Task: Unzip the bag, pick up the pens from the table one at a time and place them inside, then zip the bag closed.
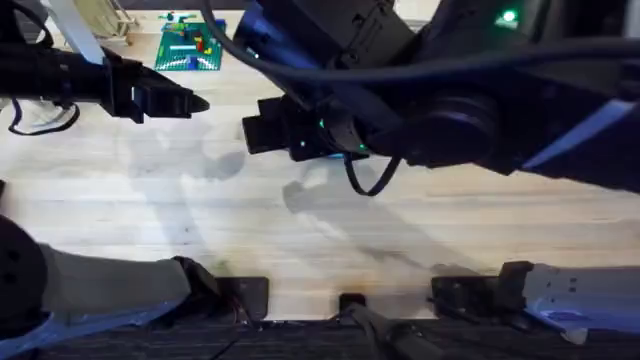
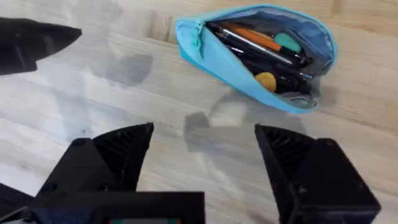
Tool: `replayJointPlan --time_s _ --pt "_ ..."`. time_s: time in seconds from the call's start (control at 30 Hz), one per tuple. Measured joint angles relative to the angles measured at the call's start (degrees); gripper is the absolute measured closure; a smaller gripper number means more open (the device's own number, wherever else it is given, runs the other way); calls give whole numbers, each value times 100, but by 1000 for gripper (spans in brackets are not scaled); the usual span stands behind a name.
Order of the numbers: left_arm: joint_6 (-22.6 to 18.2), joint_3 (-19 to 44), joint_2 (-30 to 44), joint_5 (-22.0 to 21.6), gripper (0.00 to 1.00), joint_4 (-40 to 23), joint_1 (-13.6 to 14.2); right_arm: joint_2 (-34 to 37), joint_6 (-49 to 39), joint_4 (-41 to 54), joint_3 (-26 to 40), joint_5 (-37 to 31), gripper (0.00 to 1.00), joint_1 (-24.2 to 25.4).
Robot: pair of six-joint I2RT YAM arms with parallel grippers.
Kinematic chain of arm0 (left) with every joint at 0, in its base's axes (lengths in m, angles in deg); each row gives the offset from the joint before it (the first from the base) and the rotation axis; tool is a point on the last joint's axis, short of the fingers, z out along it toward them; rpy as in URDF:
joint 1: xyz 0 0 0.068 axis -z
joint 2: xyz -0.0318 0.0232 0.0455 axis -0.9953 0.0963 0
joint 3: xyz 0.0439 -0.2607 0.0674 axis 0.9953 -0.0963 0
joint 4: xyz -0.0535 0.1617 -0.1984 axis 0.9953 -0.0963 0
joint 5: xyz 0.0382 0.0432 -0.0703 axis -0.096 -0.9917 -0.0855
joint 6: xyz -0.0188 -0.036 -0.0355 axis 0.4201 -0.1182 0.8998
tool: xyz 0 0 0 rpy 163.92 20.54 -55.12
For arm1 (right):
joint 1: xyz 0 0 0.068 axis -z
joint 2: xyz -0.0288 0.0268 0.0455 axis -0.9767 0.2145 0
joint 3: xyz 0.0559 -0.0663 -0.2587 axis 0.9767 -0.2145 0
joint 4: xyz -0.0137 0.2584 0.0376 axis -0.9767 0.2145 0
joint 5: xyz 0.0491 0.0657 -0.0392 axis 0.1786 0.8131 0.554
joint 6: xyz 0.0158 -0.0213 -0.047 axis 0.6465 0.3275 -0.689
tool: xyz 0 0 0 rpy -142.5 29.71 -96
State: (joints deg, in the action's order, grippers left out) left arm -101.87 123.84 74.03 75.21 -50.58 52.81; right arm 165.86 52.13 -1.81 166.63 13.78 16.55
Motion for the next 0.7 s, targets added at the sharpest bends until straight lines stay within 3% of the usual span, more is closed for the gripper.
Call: replayJointPlan --time_s 0.27,0.37,0.7 --pt "0 0 0 0 8 85 0 0 302 -39 11 -85 3 -89" --pt "-2 0 0 0 8 85 0 180 423 -352 24 -149 3 -319" --pt "0 0 0 0 8 85 0 699 818 -358 288 -535 6 -365"
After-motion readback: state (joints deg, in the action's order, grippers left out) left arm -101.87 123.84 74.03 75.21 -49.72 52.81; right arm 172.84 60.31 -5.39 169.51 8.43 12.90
